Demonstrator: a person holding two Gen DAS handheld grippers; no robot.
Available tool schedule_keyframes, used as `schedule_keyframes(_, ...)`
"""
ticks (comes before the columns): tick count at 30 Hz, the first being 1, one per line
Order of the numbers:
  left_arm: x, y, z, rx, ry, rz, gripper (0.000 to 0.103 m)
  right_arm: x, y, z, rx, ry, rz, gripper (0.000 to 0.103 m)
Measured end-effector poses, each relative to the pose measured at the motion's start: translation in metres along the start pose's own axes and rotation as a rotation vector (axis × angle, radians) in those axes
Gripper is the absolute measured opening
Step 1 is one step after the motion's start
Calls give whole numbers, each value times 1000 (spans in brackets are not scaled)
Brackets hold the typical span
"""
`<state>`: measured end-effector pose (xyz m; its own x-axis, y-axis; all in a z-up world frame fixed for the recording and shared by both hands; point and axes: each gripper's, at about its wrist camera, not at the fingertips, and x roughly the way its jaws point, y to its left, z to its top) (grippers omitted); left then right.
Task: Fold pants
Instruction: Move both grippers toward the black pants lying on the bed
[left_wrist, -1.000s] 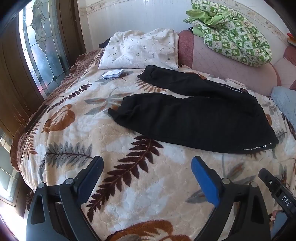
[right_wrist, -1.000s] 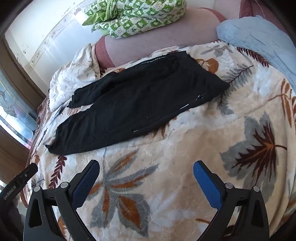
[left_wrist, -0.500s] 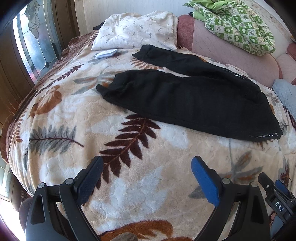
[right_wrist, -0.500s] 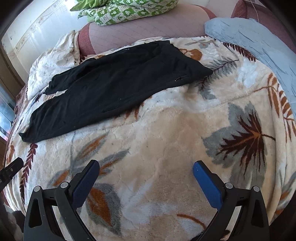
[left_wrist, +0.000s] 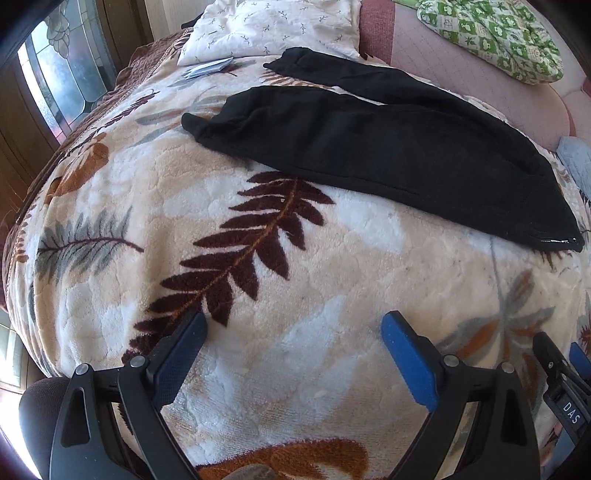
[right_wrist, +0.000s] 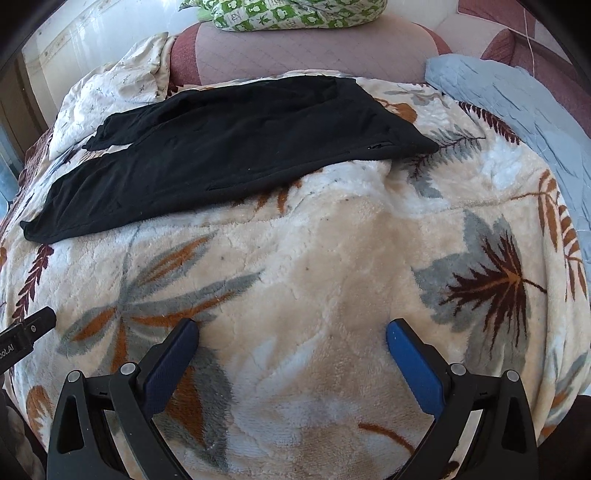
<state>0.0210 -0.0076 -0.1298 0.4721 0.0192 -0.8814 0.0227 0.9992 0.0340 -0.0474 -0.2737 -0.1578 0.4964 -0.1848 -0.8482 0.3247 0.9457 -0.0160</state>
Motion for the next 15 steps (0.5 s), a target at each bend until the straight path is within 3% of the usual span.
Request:
schedule_keyframes(6, 4, 1, 0, -2, 16, 1, 103, 1, 0, 1, 0, 12, 3, 103)
schedule_keyframes(15, 4, -3, 3, 46, 19, 12, 103, 2, 0, -3, -20, -4, 13, 103)
